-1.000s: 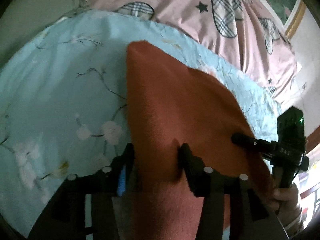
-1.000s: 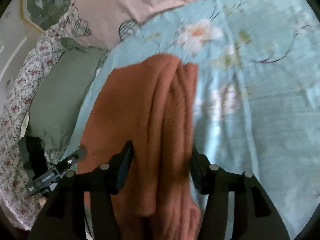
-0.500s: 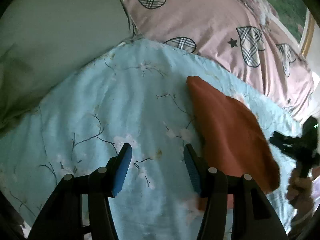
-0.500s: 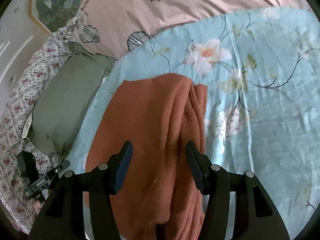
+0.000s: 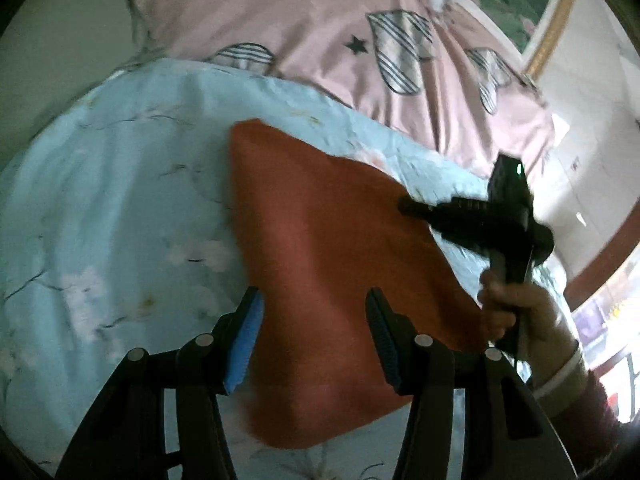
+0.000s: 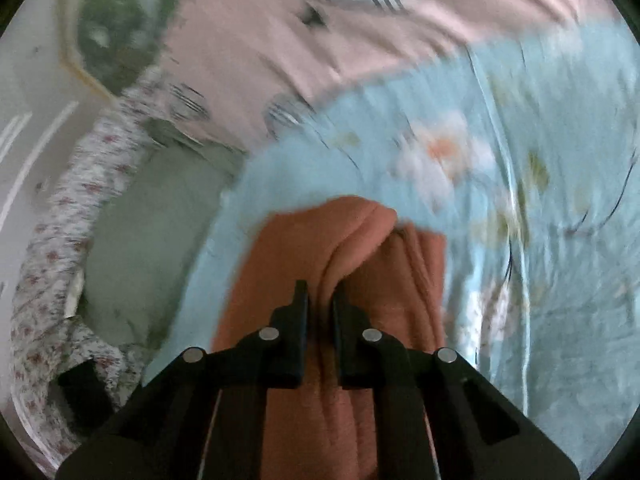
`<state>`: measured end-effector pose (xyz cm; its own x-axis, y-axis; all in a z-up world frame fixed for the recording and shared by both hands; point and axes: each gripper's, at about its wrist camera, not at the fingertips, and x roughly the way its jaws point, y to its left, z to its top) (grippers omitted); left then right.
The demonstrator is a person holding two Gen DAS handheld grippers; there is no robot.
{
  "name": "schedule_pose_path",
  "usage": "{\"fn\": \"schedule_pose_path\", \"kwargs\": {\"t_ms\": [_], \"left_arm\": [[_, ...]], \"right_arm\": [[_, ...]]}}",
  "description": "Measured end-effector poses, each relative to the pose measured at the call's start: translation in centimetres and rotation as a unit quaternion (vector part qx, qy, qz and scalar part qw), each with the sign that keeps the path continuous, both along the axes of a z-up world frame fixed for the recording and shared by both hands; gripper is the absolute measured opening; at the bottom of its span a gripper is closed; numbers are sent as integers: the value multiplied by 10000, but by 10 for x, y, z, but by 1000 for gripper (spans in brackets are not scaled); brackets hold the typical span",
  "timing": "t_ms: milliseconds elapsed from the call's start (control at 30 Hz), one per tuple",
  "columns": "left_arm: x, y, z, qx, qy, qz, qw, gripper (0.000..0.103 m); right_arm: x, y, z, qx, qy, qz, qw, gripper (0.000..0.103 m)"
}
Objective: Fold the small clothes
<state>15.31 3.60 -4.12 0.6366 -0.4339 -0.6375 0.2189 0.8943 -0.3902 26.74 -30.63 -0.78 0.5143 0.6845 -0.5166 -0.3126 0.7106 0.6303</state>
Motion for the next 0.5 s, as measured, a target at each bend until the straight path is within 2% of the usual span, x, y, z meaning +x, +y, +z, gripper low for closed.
{"fn": "schedule_pose_path", "kwargs": {"t_ms": [67,100,200,300,500], "left_arm": [[0,-9,-1,-11,-32,-138,9999,52],[0,-11,-2,-39,-45,-188,9998,52],[3,-19,-10,-140,48,-341,9993,51],[8,-23,-21,-108,145,-333,9993,49],[12,-28,-29,18,225,-317,9992,49]], "right_arm": [[-7,-8,2,-47,-71,-94,9999,12],[-7,-12,-5,-120,30,-146,9998,12],[3,-18,-40,-302,519,-284,9978,12],[9,-18,-65,-459,732,-345,9957,12],[3,-17,-79,-692,711,-433,9941,12]]}}
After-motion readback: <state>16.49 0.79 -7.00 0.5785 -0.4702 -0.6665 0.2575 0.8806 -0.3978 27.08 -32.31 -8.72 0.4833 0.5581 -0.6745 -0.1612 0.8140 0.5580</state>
